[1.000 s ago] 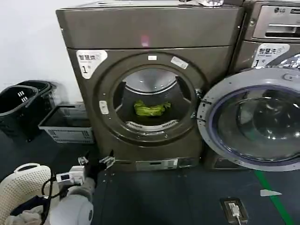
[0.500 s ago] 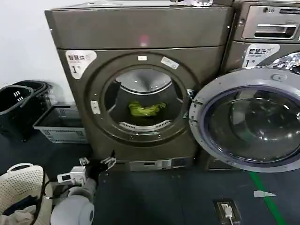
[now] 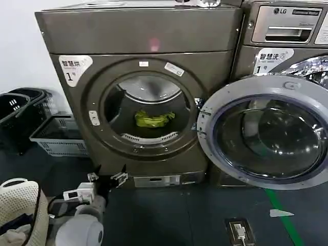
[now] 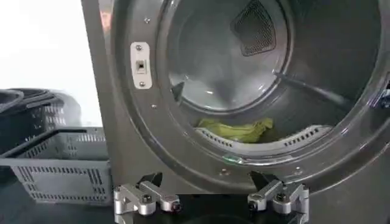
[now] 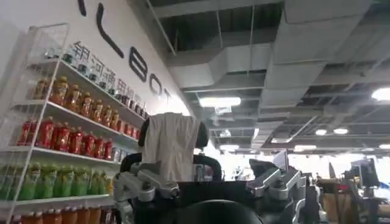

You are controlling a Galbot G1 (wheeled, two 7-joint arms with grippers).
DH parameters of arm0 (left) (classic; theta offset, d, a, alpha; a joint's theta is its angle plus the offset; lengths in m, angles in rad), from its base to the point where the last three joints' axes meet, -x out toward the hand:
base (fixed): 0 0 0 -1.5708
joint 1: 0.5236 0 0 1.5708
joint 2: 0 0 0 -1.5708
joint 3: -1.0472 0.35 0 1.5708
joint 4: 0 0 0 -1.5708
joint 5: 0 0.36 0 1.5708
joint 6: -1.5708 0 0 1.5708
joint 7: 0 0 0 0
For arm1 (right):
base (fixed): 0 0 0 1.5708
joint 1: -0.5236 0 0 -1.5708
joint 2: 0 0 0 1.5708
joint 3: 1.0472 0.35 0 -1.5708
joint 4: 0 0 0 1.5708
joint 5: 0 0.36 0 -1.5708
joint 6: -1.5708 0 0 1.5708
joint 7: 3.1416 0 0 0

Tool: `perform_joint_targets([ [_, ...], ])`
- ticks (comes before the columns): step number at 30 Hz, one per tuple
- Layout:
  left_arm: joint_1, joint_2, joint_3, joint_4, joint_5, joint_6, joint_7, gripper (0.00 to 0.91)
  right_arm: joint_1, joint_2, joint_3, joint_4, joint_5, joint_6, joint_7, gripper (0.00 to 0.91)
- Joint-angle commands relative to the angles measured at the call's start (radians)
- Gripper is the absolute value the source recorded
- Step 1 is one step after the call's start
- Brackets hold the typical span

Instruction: Grasp the clothes from the dryer.

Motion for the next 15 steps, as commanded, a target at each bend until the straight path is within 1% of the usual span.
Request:
perform_joint_targets([
  [1,0.0,0.0,0.002,-0.001,0.001,0.049,0.001,0.907,0.002,0.005,0.003,0.004,0.004,-0.003,0.001,0.907],
  [15,-0.002,0.003,0.003,0.004,0.011,0.049,0.003,0.907,-0.001,0.006,0.0,-0.005,0.009,0.001,0.003,0.907],
])
